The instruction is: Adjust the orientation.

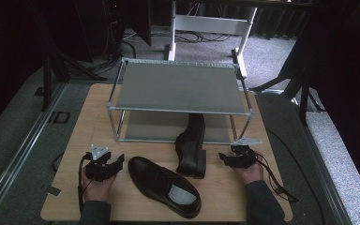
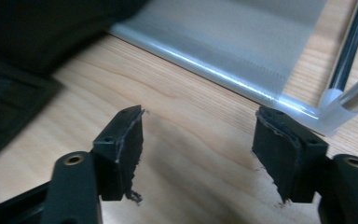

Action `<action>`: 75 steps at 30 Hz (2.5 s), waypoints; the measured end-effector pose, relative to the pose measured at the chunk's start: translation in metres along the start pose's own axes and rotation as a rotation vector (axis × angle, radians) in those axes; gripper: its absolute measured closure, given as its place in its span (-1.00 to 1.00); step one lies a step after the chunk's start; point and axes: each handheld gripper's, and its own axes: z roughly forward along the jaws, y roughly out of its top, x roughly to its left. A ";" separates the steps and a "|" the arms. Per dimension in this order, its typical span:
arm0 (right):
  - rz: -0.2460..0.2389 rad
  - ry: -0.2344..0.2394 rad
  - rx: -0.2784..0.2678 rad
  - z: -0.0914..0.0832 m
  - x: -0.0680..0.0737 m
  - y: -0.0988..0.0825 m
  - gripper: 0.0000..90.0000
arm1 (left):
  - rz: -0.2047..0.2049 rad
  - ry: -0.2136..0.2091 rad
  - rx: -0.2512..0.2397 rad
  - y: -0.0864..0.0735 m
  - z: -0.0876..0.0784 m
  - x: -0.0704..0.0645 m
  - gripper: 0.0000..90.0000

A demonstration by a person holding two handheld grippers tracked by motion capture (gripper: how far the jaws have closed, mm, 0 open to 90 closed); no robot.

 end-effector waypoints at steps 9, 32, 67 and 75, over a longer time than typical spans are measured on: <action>-0.044 0.036 -0.067 -0.029 0.021 0.005 -0.16 | 0.076 -0.061 0.007 -0.009 -0.014 -0.022 0.02; -0.157 0.099 -0.154 -0.054 0.067 0.037 -0.17 | 0.220 -0.213 0.096 -0.048 -0.040 -0.075 0.12; -0.185 0.151 -0.160 -0.048 0.084 0.044 -0.18 | 0.380 -0.270 0.194 -0.061 -0.020 -0.115 0.28; -0.179 0.170 -0.165 -0.044 0.089 0.049 -0.18 | 0.378 -0.287 0.183 -0.059 -0.016 -0.115 0.28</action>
